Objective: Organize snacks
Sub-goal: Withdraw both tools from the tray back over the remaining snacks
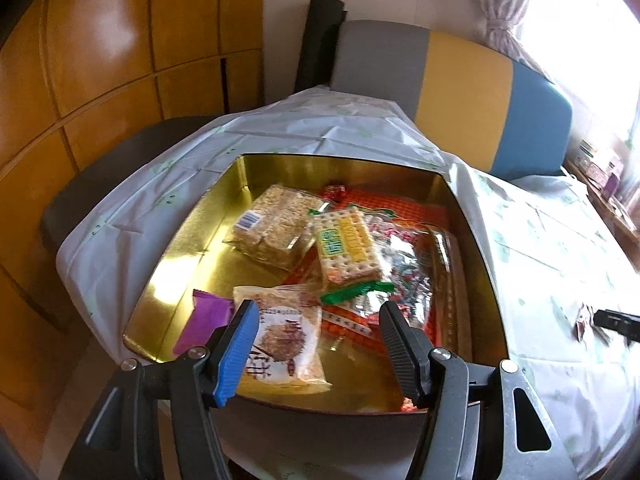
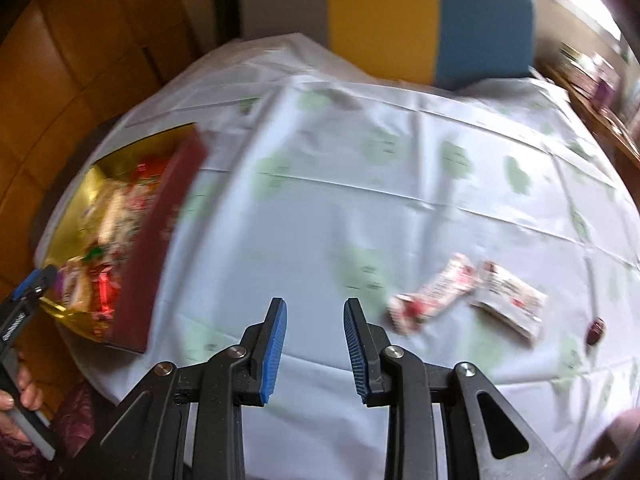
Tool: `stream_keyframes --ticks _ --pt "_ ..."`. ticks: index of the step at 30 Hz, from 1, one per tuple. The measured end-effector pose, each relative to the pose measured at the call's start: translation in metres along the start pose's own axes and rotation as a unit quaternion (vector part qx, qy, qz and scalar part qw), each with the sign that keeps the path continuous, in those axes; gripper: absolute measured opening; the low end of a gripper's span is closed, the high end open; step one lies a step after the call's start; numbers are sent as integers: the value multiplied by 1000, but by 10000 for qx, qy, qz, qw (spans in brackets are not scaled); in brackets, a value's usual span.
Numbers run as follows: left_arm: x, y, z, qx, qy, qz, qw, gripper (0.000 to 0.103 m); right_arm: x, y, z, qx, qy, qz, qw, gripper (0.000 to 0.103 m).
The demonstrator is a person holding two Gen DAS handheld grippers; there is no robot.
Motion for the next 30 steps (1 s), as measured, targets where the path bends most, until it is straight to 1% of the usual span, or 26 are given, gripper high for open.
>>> stream_keyframes --ticks 5,7,10,13,16,20,23,25,26,28,30 --pt "3 -6 17 263 270 32 9993 63 2 -12 38 398 214 -46 9990 30" --pt "5 -10 26 396 404 52 9984 63 3 -19 56 489 357 -35 9982 32" --pt "6 -13 36 549 537 76 9970 63 1 -29 84 709 604 -7 9957 33" --pt "8 -17 47 677 678 81 9954 63 -3 -39 120 903 1020 47 9907 33" --pt "10 -21 60 778 867 98 9931 63 -6 -51 159 1017 1597 179 9817 33" --pt "15 -29 79 947 1166 102 9886 63 -9 -52 193 1096 2047 275 9723 33" --pt "19 -35 99 1094 1463 84 9831 63 -2 -43 216 910 2526 348 9627 33" --pt "22 -39 114 1199 1684 93 9784 63 2 -38 226 898 2841 222 9543 33" --pt "24 -40 122 1240 1795 95 9759 63 3 -41 227 899 2905 282 9522 33" --pt "28 -39 142 1358 2043 53 9694 63 3 -44 230 901 2979 368 9496 33" --pt "32 -38 164 1496 2324 22 9611 63 6 -44 232 843 3104 352 9462 33"
Point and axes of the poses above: each gripper's, at about its wrist camera, not at the fingertips, and y roughly the way its jaws point, z to its right, x to its underside, the point moved 2 cm from there along y, roughly the way its jaws point, and after that the axes turned 7 degrees about -x, right-handed, at the moved point
